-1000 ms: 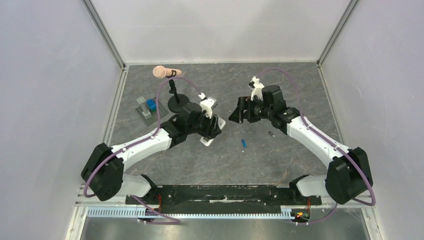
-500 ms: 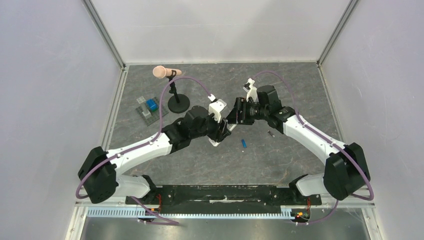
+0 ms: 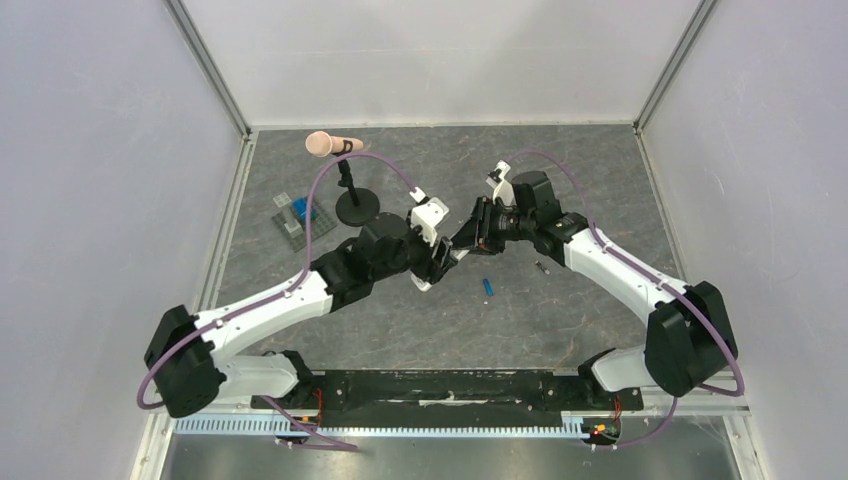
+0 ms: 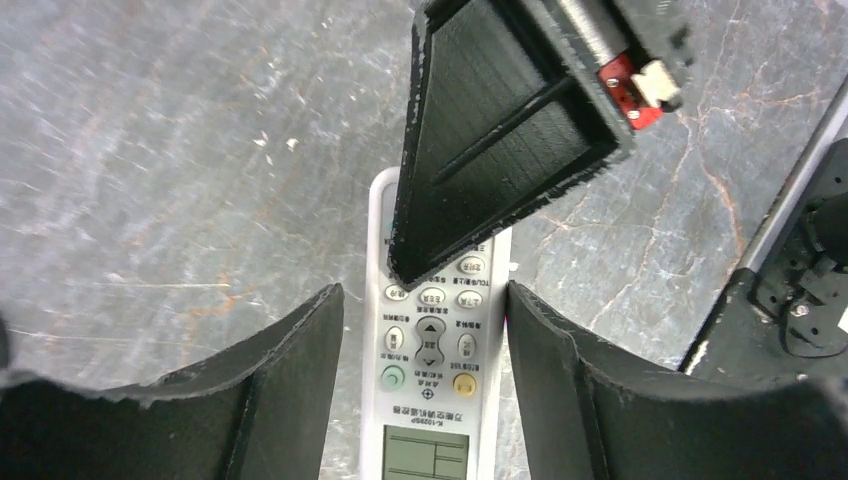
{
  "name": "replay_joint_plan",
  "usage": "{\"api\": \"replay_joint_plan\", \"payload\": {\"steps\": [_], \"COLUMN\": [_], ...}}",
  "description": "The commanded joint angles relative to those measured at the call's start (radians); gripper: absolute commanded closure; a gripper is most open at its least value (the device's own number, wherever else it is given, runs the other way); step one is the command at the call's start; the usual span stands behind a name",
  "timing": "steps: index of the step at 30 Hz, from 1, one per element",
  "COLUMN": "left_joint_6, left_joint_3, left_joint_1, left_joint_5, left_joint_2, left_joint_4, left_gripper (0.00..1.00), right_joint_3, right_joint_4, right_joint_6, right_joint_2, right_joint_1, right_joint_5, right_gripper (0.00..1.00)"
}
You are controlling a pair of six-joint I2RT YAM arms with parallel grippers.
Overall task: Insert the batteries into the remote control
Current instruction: Adjust the remote control.
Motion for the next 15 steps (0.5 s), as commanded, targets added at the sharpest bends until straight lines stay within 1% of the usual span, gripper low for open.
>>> {"api": "replay_joint_plan", "payload": {"steps": [1, 4, 8, 11, 15], "left_joint_6": [0.224, 0.421, 0.607, 0.653, 0.727], "left_joint_3": [0.039, -0.051, -0.188, -0.213, -0.187], "left_joint_1": [-0.003, -0.01, -0.019, -0.021, -0.025], "left_joint_5": [-0.055, 0.036, 0.071, 0.052, 0.049], "left_joint_2": [-0.091, -0.161, -0.263, -0.284, -0.257], "left_joint_4": [-0.025, 0.027, 0.169, 0.184, 0.122], "left_gripper": [0.33, 0.3, 0.24, 0.23, 0.24], "right_joint_3": [0.006, 0.003, 0.002, -0.028, -0.117], "right_joint_4": [0.045, 0.072, 0.076, 0.073, 0.114], "right_joint_6": [0.202, 0.329, 0.459, 0.568, 0.712], "right_joint_2": [0.02, 0.034, 0.044, 0.027, -0.034], "right_joint_1": [0.001, 0.0, -0.002, -0.003, -0.005], "right_joint_5": [-0.043, -0.052, -0.041, -0.006, 0.077], "right_gripper": [0.83, 0.84, 0.86, 0.86, 0.87]}}
